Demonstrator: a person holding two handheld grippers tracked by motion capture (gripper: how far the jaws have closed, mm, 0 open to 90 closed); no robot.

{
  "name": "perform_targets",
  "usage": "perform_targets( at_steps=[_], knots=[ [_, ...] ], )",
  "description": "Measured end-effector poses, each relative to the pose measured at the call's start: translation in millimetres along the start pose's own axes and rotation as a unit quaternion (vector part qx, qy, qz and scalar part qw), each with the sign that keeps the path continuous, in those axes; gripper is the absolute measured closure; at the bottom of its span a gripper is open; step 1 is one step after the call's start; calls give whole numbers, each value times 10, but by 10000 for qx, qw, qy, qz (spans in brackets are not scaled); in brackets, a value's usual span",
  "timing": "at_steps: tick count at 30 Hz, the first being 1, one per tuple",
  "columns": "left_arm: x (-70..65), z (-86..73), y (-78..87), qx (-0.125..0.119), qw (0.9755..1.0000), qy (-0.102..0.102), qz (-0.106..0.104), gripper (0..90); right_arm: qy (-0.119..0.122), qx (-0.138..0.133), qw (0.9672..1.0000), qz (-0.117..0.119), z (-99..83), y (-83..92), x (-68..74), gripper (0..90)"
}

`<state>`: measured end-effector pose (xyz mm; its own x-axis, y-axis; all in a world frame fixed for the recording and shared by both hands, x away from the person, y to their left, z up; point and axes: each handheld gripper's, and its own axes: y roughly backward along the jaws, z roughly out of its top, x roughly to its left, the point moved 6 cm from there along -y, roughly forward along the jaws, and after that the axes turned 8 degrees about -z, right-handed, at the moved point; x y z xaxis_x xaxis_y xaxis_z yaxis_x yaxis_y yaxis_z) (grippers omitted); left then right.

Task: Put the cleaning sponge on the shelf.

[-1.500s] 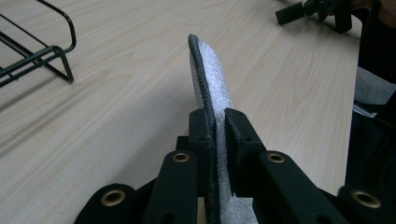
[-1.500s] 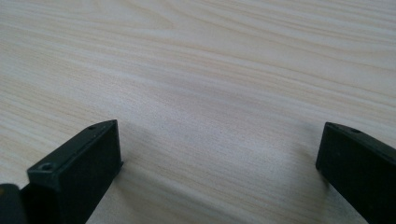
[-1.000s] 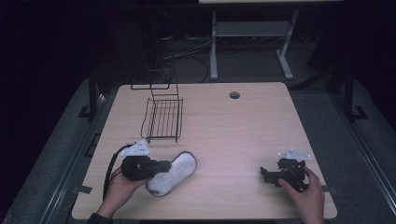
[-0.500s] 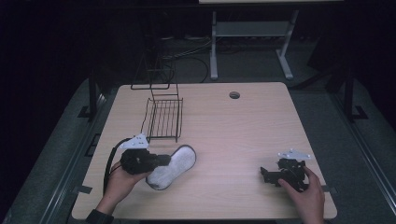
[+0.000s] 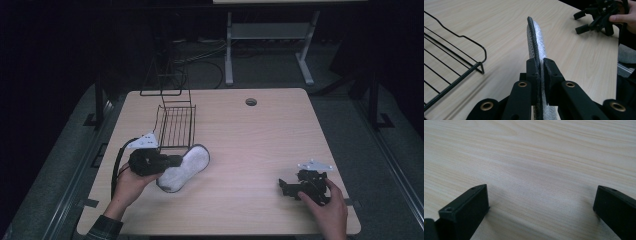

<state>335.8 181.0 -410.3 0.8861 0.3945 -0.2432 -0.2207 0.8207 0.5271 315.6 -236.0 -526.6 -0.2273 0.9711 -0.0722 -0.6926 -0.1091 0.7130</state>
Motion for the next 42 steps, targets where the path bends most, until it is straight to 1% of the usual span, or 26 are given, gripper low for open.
perform_targets(
  at_steps=[12, 18, 23, 26, 28, 37, 42],
  knots=[
    [176, 133, 62, -133, 9998, 38, 157, 834, 0, 3, 10000, -1, 0, 0, 0, 0],
    [274, 172, 96, -150, 9997, 85, 191, 834, -2, 3, 10000, -1, 0, 0, 0, 0],
    [365, 204, 124, -229, 9994, 157, 196, 834, -4, 6, 10000, 1, 0, 1, 0, 0],
    [433, 235, 143, -254, 9993, 140, 246, 834, -5, 5, 10000, 6, 0, 1, 1, 0],
    [462, 255, 155, -273, 9992, 151, 232, 834, 10, 9, 10000, 7, -1, 2, -1, 0],
    [607, 358, 222, -364, 9986, 135, 347, 834, -2, 2, 10000, -2, 1, 2, 0, 0],
    [708, 392, 249, -411, 9982, 183, 399, 834, 2, 2, 10000, -2, 0, 0, -1, 0]
  ],
)
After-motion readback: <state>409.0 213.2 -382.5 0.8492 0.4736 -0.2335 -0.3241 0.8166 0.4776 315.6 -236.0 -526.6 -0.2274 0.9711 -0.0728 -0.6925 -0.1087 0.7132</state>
